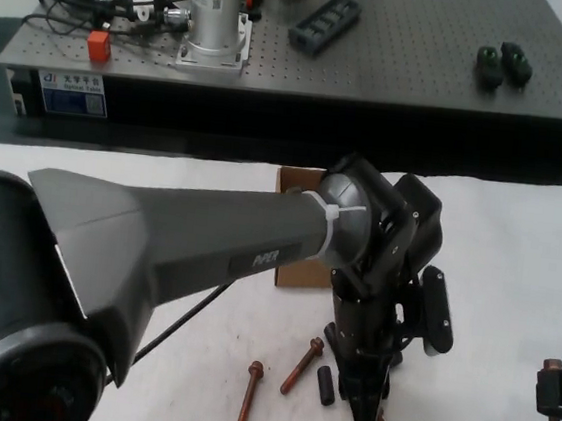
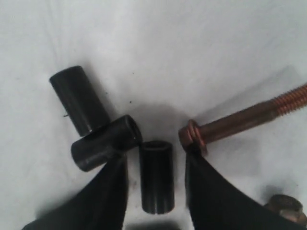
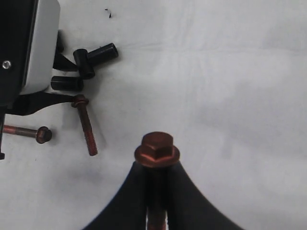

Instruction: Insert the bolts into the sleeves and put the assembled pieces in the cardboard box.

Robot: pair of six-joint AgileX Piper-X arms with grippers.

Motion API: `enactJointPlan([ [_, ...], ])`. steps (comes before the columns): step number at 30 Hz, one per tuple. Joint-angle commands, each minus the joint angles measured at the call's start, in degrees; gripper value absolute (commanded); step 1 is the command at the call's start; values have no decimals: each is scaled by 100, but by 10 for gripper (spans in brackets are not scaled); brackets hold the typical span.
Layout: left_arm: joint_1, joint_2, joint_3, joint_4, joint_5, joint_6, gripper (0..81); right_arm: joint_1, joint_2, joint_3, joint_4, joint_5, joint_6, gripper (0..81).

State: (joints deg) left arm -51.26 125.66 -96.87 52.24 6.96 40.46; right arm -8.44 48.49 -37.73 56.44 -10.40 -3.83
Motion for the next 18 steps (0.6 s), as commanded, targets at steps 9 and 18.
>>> enactJointPlan([
  [9,-17,29,-34,6,-34,245,237,-8,-49,-5,-54,-91,-3,22],
  [18,-17,-2,-49,157,-779,142,6,-8,-49,-5,-108,-91,-3,22],
])
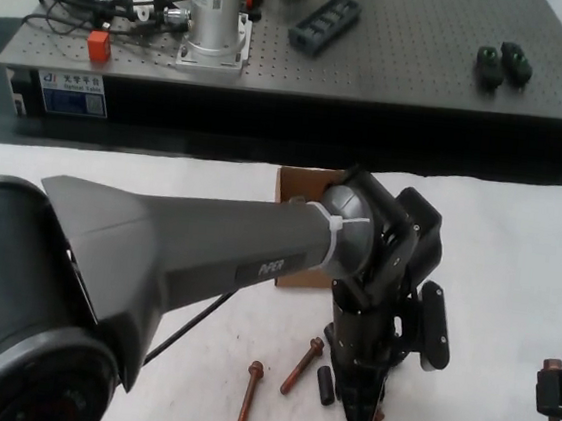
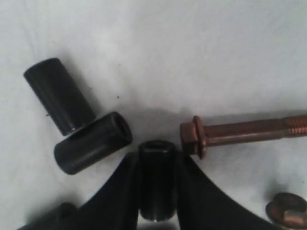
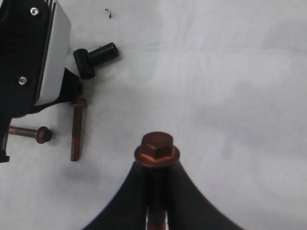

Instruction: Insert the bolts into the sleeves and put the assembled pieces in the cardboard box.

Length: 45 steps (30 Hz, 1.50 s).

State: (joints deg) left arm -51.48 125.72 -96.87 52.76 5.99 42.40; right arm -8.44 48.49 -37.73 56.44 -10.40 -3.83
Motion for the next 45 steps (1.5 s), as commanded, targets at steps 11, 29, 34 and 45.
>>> enactJointPlan([
  [11,704,-1813,616,-1001,402,-2790,6,-8,-49,-5,-1709,-1713,506,22],
  [29,1179,-5945,5035,-5790,3479,-5229,6,2114,348,21,-7111,-2272,3625,22],
  [34,1179,-5990,5035,-5792,3498,-5250,6,2464,432,21,-7098,-2320,3625,22],
  [45,1179,-5990,5035,-5792,3174,-5434,6,2527,430,21,-6868,-2415,3594,22],
])
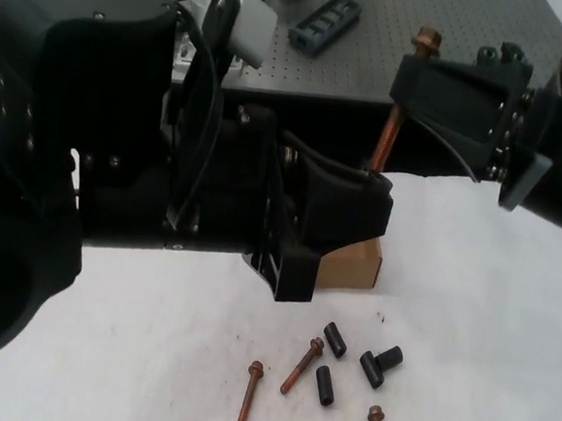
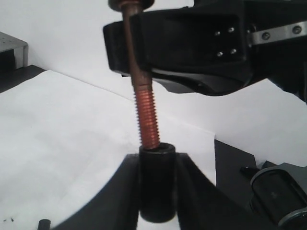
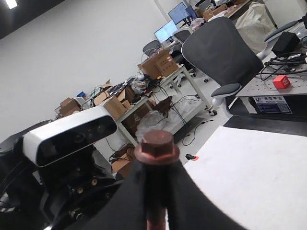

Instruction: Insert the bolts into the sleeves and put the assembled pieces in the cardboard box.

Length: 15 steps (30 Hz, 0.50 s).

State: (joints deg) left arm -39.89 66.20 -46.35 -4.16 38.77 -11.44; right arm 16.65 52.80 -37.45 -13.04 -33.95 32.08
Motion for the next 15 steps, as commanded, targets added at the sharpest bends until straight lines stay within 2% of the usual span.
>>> enactJointPlan([
  [1,20,-39,-17,-99,-126,-50,6,18,0,-7,135,-60,5,22],
  [10,20,-39,-17,-99,-428,-156,6,18,0,-7,263,-159,-125,22],
  [15,20,-39,-17,-110,-192,-140,6,18,0,-7,337,-159,-149,22],
])
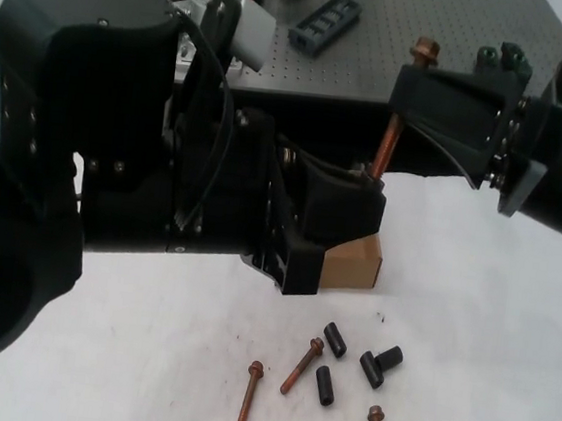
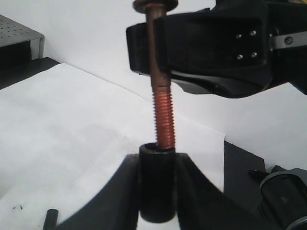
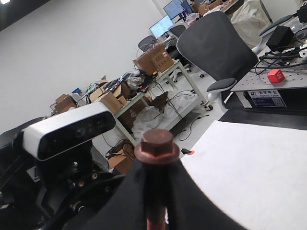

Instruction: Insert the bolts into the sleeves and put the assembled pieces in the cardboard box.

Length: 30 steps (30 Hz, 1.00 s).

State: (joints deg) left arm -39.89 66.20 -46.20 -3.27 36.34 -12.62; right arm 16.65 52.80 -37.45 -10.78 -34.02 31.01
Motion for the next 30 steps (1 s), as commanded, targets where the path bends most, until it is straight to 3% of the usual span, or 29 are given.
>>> enactJointPlan([
  [1,20,-39,-32,-200,67,-23,6,18,0,-7,141,-151,-86,22],
  [11,20,-39,-32,-200,205,148,6,3,0,-7,286,-148,-146,22],
  [18,20,-39,-32,-200,17,137,6,17,0,-7,312,-555,-146,11],
  [20,20,-39,-32,-200,-16,137,6,17,0,-7,342,-555,-146,118],
  [23,20,-39,-32,-226,-31,137,6,17,0,-7,460,-555,-87,388],
  [24,20,-39,-32,-274,-85,123,6,17,0,-7,507,-555,-70,424],
  [30,20,-39,-32,-638,-826,107,6,-186,-212,-7,388,-312,152,422],
])
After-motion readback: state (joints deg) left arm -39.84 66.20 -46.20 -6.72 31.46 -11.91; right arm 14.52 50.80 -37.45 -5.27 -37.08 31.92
